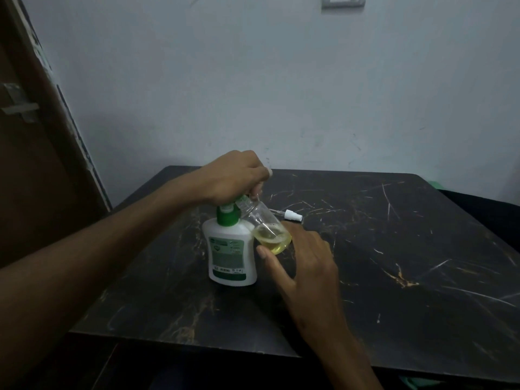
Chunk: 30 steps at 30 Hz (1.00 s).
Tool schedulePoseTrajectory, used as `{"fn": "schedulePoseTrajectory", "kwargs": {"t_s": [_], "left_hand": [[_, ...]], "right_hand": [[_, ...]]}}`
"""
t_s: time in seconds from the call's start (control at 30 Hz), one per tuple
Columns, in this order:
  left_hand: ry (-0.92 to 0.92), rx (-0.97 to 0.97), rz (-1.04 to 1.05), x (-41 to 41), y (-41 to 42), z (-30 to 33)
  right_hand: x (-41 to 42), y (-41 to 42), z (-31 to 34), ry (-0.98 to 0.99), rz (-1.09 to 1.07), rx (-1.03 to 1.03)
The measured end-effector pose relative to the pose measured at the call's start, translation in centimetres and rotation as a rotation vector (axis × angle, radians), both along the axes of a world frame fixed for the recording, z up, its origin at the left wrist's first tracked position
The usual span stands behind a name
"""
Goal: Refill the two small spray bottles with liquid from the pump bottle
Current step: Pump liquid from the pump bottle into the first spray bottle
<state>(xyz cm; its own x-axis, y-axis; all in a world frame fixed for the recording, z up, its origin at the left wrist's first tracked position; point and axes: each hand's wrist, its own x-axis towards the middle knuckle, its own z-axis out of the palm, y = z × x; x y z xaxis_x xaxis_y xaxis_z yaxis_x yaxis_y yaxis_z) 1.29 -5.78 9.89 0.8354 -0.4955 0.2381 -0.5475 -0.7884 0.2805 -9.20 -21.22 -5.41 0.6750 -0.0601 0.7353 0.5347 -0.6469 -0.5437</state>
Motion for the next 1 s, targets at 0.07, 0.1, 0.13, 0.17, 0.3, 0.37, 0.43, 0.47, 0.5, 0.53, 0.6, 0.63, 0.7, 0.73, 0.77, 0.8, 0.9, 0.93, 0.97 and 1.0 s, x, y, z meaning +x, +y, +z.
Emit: {"fn": "schedulePoseTrajectory", "kwargs": {"t_s": [0.07, 0.1, 0.13, 0.17, 0.3, 0.37, 0.43, 0.47, 0.5, 0.53, 0.6, 0.63, 0.7, 0.73, 0.77, 0.8, 0.9, 0.93, 0.97, 1.0], "left_hand": [[-0.019, -0.017, 0.017, 0.1, -0.2, 0.3], [-0.018, -0.008, 0.018, 0.0, -0.3, 0.2], [-0.015, -0.003, 0.019, 0.0, -0.4, 0.1], [-0.008, -0.001, 0.032, 0.0, -0.4, -0.1], [-0.005, -0.045, 0.075, -0.2, -0.1, -0.5], [-0.016, -0.088, 0.109, -0.4, -0.1, -0.3], [-0.045, -0.061, 0.163, -0.3, 0.0, -0.1], [-0.083, 0.042, 0.173, -0.4, 0.0, 0.0], [-0.109, 0.157, 0.164, -0.5, 0.1, -0.1], [-0.127, 0.24, 0.141, -0.5, 0.1, -0.3], [-0.124, 0.269, 0.121, -0.6, 0.5, -0.5], [-0.136, 0.295, 0.131, -0.7, 0.6, -0.6], [-0.131, 0.331, 0.141, -0.8, 0.5, -0.4], [-0.081, 0.261, 0.152, -1.0, 0.2, -0.1], [-0.052, 0.198, 0.167, -1.0, 0.1, 0.2], [-0.035, 0.145, 0.184, -1.0, 0.0, 0.3], [-0.029, 0.162, 0.181, -1.0, -0.5, 0.4], [-0.015, 0.167, 0.18, -1.1, -0.5, 0.3], [0.007, 0.171, 0.186, -1.1, -0.3, 0.2], [0.005, 0.197, 0.176, -1.1, -0.2, 0.2]], "right_hand": [[0.0, 0.0, 0.0, 0.006, 0.008, 0.009], [0.0, -0.1, 0.1, 0.008, 0.011, 0.008], [0.0, -0.1, 0.1, 0.01, 0.013, 0.005], [0.0, -0.1, 0.1, 0.009, 0.014, 0.001], [0.0, -0.1, 0.0, -0.011, 0.003, -0.008], [0.0, -0.1, 0.0, -0.011, -0.003, -0.006], [-0.1, -0.1, 0.0, -0.005, -0.002, -0.001], [0.0, -0.1, 0.0, -0.005, -0.003, 0.001], [0.0, -0.1, 0.0, -0.006, -0.006, -0.001], [0.0, 0.0, 0.0, -0.009, -0.009, -0.005], [0.0, 0.0, -0.1, -0.011, -0.01, -0.01], [0.0, 0.0, -0.1, -0.009, -0.011, -0.01], [0.0, 0.0, -0.1, -0.008, -0.015, -0.01], [0.0, -0.1, -0.1, -0.011, -0.015, -0.009], [0.0, -0.1, -0.1, -0.014, -0.014, -0.007], [0.0, -0.1, -0.1, -0.013, -0.014, -0.005], [0.1, -0.1, -0.1, -0.013, -0.022, -0.009], [0.2, -0.1, -0.2, -0.011, -0.022, -0.014], [0.2, -0.1, -0.2, -0.009, -0.021, -0.017], [0.2, -0.1, -0.2, -0.011, -0.021, -0.017]]}}
